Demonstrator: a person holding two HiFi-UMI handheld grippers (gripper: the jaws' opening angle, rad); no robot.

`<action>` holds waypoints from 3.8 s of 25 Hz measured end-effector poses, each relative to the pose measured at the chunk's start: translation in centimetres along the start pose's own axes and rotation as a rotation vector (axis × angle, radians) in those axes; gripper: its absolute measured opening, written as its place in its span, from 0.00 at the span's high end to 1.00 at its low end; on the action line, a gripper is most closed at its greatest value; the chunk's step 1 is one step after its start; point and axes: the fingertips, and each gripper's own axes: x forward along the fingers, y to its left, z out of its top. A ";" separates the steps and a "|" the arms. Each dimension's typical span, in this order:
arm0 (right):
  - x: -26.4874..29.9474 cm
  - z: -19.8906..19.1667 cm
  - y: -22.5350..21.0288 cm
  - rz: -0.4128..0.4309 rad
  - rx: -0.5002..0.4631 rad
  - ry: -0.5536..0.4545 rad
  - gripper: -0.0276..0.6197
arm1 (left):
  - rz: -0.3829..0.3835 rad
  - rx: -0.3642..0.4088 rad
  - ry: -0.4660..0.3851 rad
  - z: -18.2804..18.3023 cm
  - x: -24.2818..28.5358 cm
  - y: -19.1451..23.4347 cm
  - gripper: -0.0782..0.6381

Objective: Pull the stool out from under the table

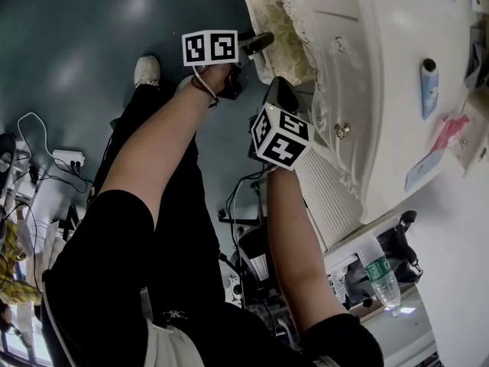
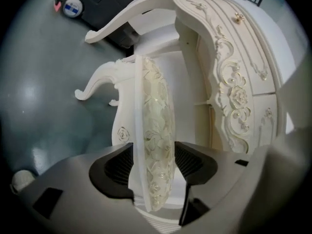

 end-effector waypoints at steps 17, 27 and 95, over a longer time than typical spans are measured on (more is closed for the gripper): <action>0.5 -1.4 0.2 0.021 0.064 0.047 0.95 | -0.044 -0.004 0.077 -0.1 0.9 1.1 0.61; 0.6 -0.3 2.6 0.042 0.037 0.028 0.95 | 0.000 0.007 0.043 -0.5 -5.1 3.2 0.62; -18.9 11.8 14.5 0.278 0.044 -0.265 0.95 | 0.542 0.827 0.008 6.3 -31.3 -21.9 0.89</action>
